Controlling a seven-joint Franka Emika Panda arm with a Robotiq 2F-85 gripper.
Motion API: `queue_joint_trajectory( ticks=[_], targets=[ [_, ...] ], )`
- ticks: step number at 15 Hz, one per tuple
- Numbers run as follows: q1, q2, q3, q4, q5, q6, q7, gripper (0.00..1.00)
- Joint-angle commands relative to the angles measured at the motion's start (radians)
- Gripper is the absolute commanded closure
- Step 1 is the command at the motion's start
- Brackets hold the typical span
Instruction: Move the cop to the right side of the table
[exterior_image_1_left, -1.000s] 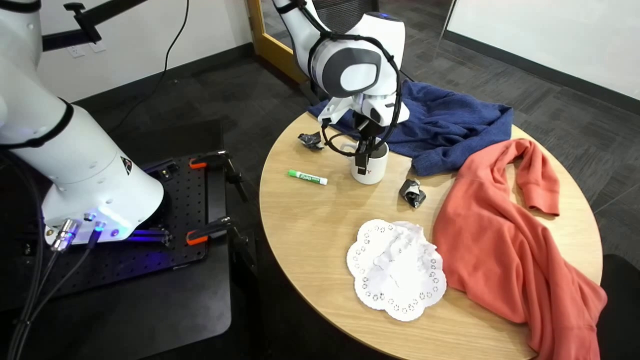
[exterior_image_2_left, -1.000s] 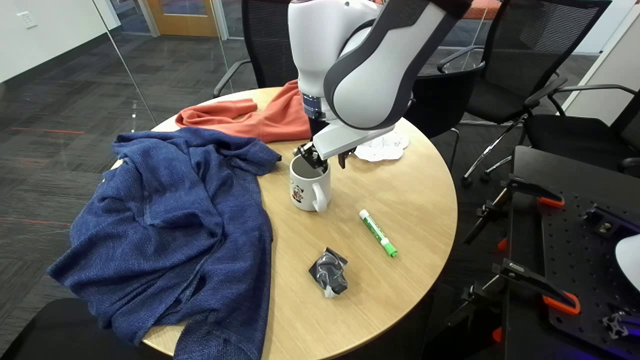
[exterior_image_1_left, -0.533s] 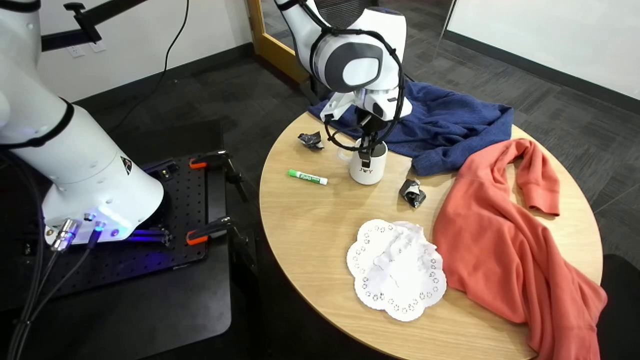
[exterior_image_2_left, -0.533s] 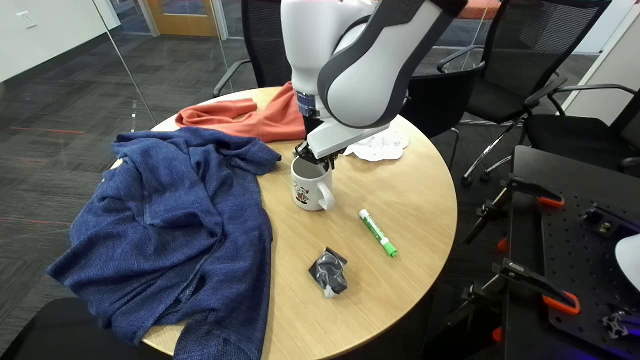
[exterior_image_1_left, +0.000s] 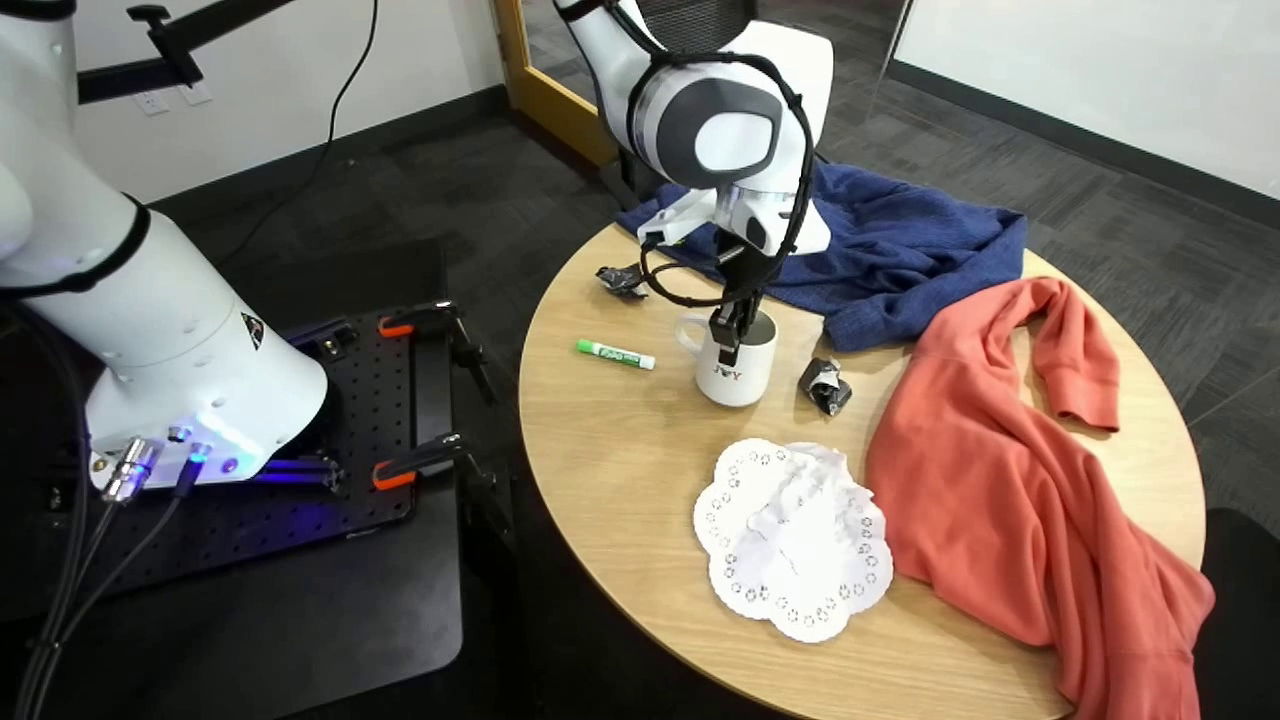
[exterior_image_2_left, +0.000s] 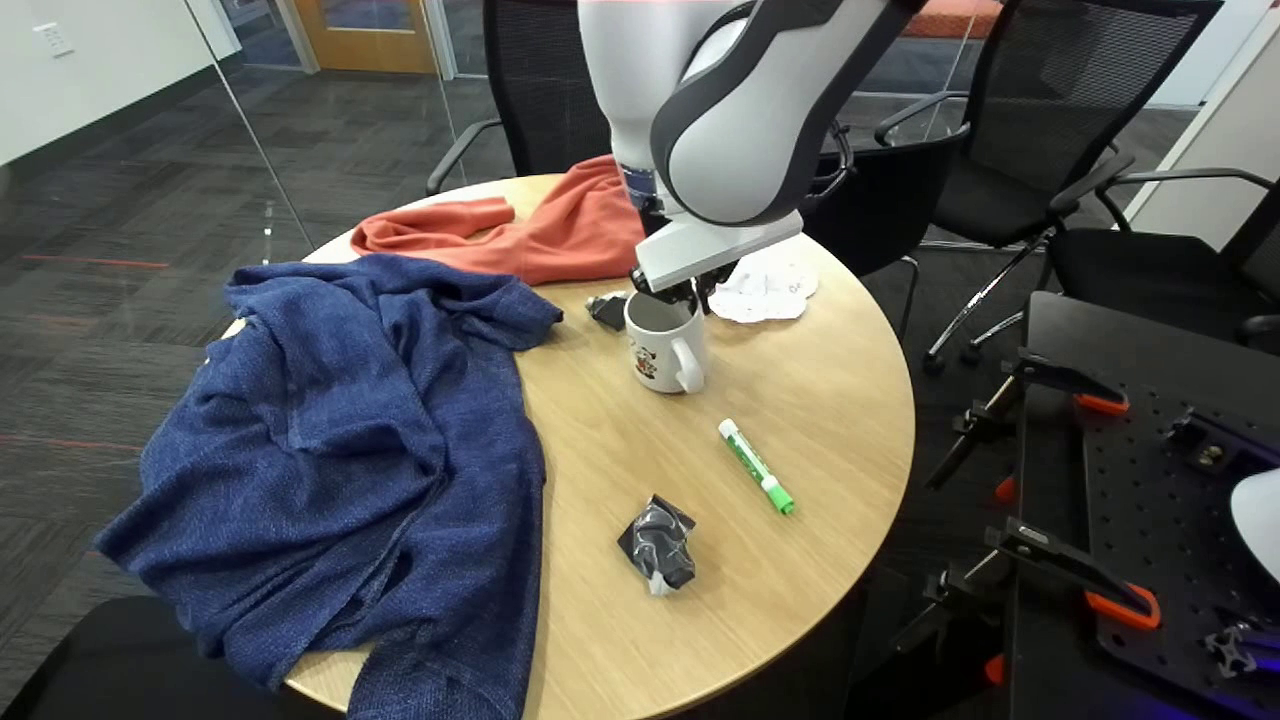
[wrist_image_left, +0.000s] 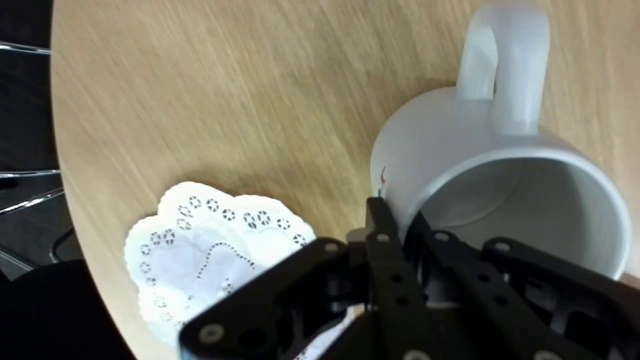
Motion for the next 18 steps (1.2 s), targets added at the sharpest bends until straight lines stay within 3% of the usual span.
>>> queue_joint_trajectory(
  ticks=[1,18],
  targets=[
    [-0.020,-0.054,-0.018,-0.062,-0.015,-0.048,0.046,0.98],
    [-0.175,-0.120,-0.022,-0.272,0.019,0.024,0.120,0.98]
  ],
)
